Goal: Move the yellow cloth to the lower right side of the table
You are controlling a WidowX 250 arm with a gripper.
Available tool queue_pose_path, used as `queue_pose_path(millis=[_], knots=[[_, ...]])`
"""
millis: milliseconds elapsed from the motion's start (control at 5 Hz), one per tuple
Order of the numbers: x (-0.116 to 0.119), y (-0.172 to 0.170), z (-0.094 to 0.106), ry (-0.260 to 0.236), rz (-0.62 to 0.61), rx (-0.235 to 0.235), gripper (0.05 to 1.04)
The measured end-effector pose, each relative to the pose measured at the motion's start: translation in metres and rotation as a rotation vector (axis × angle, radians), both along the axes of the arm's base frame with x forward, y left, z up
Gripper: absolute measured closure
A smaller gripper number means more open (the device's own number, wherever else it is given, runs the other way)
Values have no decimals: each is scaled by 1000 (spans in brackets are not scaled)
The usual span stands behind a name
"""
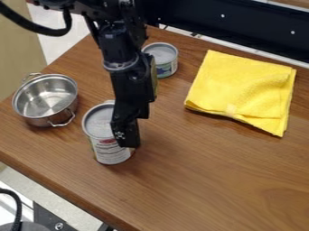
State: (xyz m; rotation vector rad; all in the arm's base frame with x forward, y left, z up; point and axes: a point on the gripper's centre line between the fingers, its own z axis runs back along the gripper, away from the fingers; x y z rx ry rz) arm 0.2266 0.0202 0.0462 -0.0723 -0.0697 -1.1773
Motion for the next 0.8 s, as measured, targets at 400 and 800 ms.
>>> queue_pose_path(millis=[400, 800], knots=[[4, -18, 0, 27, 110, -23, 88], [38, -51, 16, -27, 262, -63, 89]])
